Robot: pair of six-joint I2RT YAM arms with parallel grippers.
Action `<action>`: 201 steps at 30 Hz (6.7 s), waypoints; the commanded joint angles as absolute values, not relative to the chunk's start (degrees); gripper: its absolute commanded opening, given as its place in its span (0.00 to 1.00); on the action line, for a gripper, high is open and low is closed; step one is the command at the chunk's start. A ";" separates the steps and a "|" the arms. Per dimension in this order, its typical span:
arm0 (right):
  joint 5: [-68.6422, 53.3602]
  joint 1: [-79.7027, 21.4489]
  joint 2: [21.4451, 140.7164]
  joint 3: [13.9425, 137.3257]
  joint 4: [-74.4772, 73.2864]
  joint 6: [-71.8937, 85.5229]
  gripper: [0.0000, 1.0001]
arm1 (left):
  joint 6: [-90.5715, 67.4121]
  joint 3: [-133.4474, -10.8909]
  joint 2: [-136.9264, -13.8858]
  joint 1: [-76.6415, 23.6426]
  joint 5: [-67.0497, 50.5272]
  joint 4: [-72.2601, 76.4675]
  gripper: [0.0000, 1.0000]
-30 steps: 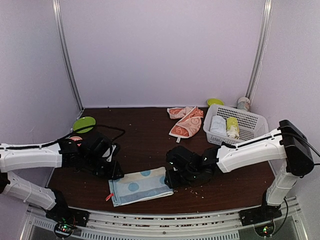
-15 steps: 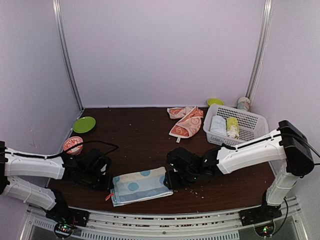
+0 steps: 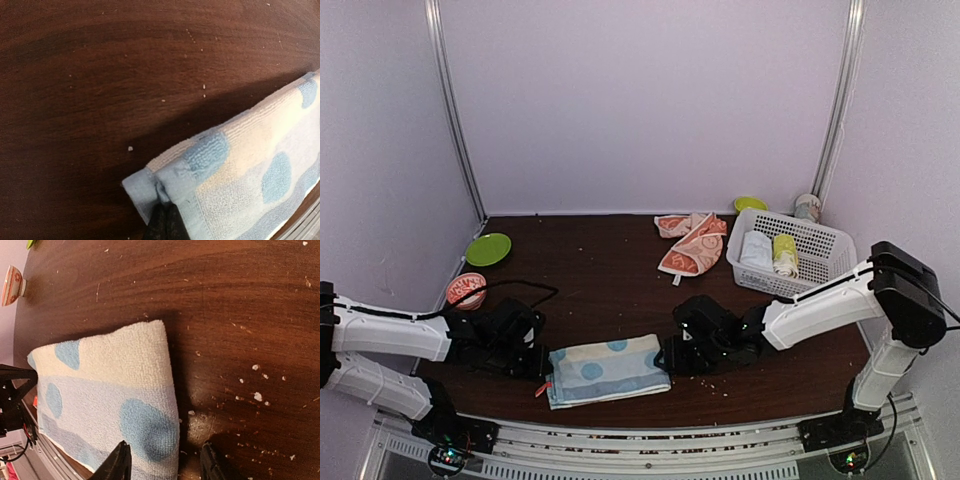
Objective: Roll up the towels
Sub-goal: Move the towel to the center of the board, then smooth out the towel at the center of the board, then roll the towel at the center of the board.
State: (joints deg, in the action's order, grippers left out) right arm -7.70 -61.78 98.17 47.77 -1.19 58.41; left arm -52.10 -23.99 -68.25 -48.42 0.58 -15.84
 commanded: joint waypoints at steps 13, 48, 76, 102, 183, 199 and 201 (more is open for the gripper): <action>-7.21 -58.50 98.19 41.33 5.01 63.10 0.00 | -48.10 -27.36 -76.60 -48.16 -0.64 -15.82 0.00; -1.19 -50.69 75.81 33.50 -9.07 53.67 0.49 | -44.51 -61.77 -93.88 -52.91 -4.64 -23.93 0.29; -1.79 -50.71 74.71 34.15 -9.32 52.73 0.50 | -48.73 -57.75 -101.37 -52.91 -7.50 -17.89 0.37; -2.83 -50.78 78.64 33.72 -4.98 53.17 0.50 | -50.77 -54.34 -89.09 -53.97 -3.53 -26.15 0.00; 4.51 -57.39 88.89 51.86 -21.09 50.19 0.00 | -43.14 -55.44 -103.35 -54.14 -5.81 -18.49 0.00; -0.38 -60.31 96.27 57.24 -19.57 50.41 0.00 | -43.33 -52.66 -102.60 -54.14 -6.61 -16.13 0.00; -1.31 -60.29 97.20 57.60 -18.83 50.69 0.00 | -43.41 -52.58 -102.42 -54.14 -6.68 -15.99 0.00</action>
